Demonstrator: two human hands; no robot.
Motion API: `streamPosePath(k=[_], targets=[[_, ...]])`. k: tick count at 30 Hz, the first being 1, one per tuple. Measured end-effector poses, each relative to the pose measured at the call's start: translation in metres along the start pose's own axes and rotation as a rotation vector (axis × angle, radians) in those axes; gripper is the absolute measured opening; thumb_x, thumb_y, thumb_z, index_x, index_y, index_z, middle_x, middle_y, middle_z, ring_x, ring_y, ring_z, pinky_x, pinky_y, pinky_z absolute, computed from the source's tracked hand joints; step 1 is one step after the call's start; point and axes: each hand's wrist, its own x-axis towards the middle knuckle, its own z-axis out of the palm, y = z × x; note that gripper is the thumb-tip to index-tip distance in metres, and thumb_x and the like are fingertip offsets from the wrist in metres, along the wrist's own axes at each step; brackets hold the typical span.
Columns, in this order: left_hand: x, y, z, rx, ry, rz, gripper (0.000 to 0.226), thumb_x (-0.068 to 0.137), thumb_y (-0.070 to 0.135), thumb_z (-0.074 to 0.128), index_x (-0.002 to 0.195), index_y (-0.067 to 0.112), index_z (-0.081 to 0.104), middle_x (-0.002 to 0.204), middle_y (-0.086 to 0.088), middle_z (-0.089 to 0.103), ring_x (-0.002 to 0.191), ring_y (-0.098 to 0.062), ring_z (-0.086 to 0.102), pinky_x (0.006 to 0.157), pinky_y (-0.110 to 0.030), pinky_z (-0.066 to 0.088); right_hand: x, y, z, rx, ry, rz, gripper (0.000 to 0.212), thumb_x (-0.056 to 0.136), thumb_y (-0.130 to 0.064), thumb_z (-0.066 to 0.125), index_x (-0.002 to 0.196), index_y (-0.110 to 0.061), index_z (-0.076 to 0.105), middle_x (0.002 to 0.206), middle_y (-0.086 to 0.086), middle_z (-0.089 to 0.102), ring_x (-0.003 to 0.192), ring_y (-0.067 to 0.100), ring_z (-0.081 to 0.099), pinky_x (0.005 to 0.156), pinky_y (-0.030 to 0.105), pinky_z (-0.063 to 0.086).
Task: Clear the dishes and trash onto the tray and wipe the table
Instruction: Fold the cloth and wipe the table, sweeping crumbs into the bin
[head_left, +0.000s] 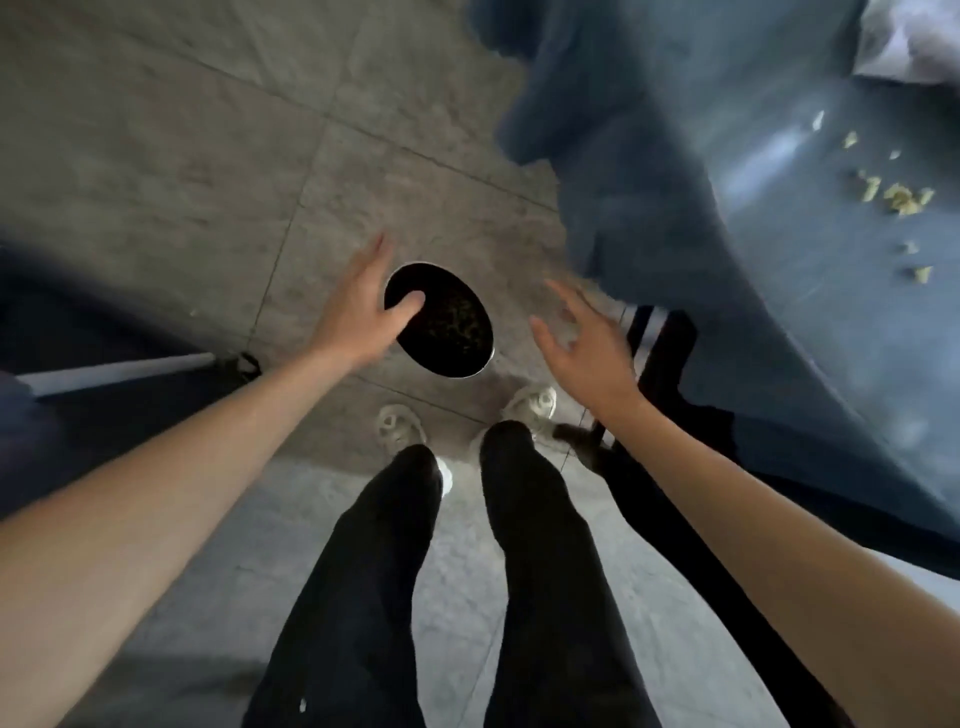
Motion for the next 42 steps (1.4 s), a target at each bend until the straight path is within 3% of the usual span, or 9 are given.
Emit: streamPosePath(k=[4,7,12,16,19,22,30,35,42], targets=[[0.006,-0.1,0.049,-0.164,0.065,-0.353,0.096,0.082,0.062,0.069,0.16,0.027,0.024,0.168,-0.002,0.018,0.153,-0.023,0.023,0.119,-0.035,0.025,0.04,0.054,0.089,0.178,-0.086,0.341,0.07,0.092,-0.05,0.07,0.154,-0.041,0.04,0.157,-0.003,0.047,0.137,0.021,0.052,0.108,0.037,0.048],[0.027,-0.153,0.096,-0.413,0.088,-0.571,0.11,0.062,0.071,0.075,0.155,0.032,0.03,0.161,-0.004,0.03,0.14,-0.027,0.042,0.104,-0.043,0.048,0.069,0.098,0.15,0.321,-0.19,0.561,0.084,0.087,-0.05,0.078,0.157,-0.042,0.032,0.162,0.003,0.038,0.14,0.025,0.047,0.101,0.052,0.056],[0.066,-0.206,0.185,-0.658,-0.016,-0.646,0.094,0.079,0.047,0.082,0.155,0.037,0.028,0.158,-0.002,0.037,0.127,-0.024,0.052,0.09,-0.05,0.058,0.102,0.159,0.23,0.448,-0.282,0.734,0.087,0.092,-0.031,0.078,0.159,-0.045,0.025,0.164,0.004,0.033,0.125,0.031,0.052,0.062,0.036,0.066],[0.087,-0.22,0.23,-0.876,0.12,-0.66,0.061,0.091,0.013,0.072,0.14,0.031,0.041,0.118,-0.002,0.065,0.09,-0.016,0.072,0.063,-0.034,0.063,0.118,0.192,0.268,0.584,-0.313,0.722,0.079,0.101,-0.007,0.061,0.158,-0.047,0.025,0.149,0.003,0.048,0.109,0.03,0.071,0.068,0.036,0.064],[0.094,-0.226,0.241,-0.878,0.218,-0.66,0.051,0.092,0.0,0.064,0.13,0.03,0.046,0.103,-0.002,0.068,0.079,-0.016,0.076,0.061,-0.033,0.064,0.122,0.201,0.284,0.575,-0.256,0.657,0.077,0.101,0.004,0.048,0.158,-0.041,0.025,0.138,0.001,0.051,0.104,0.027,0.076,0.069,0.038,0.065],[0.097,-0.22,0.237,-0.804,0.213,-0.671,0.052,0.09,-0.003,0.062,0.129,0.026,0.047,0.109,-0.009,0.068,0.079,-0.021,0.076,0.056,-0.032,0.063,0.124,0.196,0.288,0.48,-0.219,0.558,0.075,0.1,0.006,0.045,0.159,-0.037,0.025,0.152,0.004,0.043,0.113,0.028,0.07,0.068,0.04,0.066],[0.061,-0.182,0.19,-0.832,0.201,-0.732,0.038,0.091,-0.004,0.058,0.109,0.028,0.047,0.102,-0.005,0.065,0.08,-0.025,0.075,0.055,-0.036,0.063,0.092,0.146,0.254,0.437,-0.211,0.599,0.067,0.1,0.008,0.042,0.155,-0.03,0.037,0.139,0.002,0.054,0.098,0.026,0.075,0.062,0.036,0.065],[0.002,-0.138,0.141,-0.874,0.195,-0.761,0.044,0.088,-0.007,0.061,0.093,0.033,0.044,0.119,-0.013,0.062,0.09,-0.036,0.073,0.058,-0.047,0.064,0.04,0.096,0.203,0.484,-0.221,0.627,0.071,0.098,0.012,0.043,0.152,-0.034,0.04,0.141,-0.001,0.047,0.107,0.032,0.071,0.066,0.043,0.066],[-0.066,-0.062,0.065,-0.916,0.208,-0.799,0.049,0.084,-0.008,0.066,0.111,0.028,0.048,0.124,-0.014,0.061,0.094,-0.039,0.071,0.059,-0.052,0.063,-0.029,0.014,0.122,0.509,-0.193,0.618,0.072,0.098,0.011,0.042,0.153,-0.035,0.038,0.141,0.008,0.054,0.101,0.031,0.075,0.063,0.039,0.066]])
